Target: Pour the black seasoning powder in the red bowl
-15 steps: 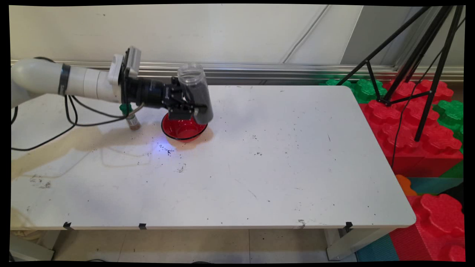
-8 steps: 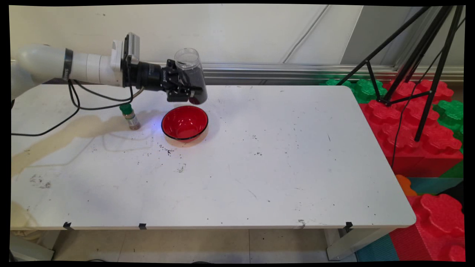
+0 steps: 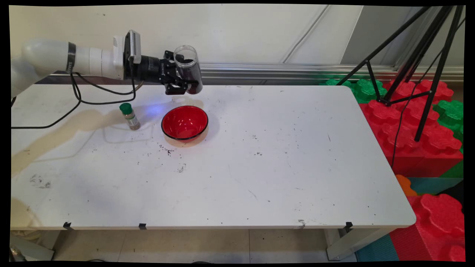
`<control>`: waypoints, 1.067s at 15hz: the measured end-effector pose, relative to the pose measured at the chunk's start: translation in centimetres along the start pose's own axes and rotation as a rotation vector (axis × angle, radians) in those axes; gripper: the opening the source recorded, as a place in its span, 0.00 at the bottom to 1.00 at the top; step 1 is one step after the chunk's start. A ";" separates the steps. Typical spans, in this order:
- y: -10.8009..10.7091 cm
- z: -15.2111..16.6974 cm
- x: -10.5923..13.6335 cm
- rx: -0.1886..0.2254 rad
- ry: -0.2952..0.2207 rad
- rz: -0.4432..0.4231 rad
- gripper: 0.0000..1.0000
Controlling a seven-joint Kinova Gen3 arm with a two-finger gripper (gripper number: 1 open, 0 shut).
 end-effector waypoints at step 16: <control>-1.7 0.1 -2.4 0.042 -0.116 0.418 0.00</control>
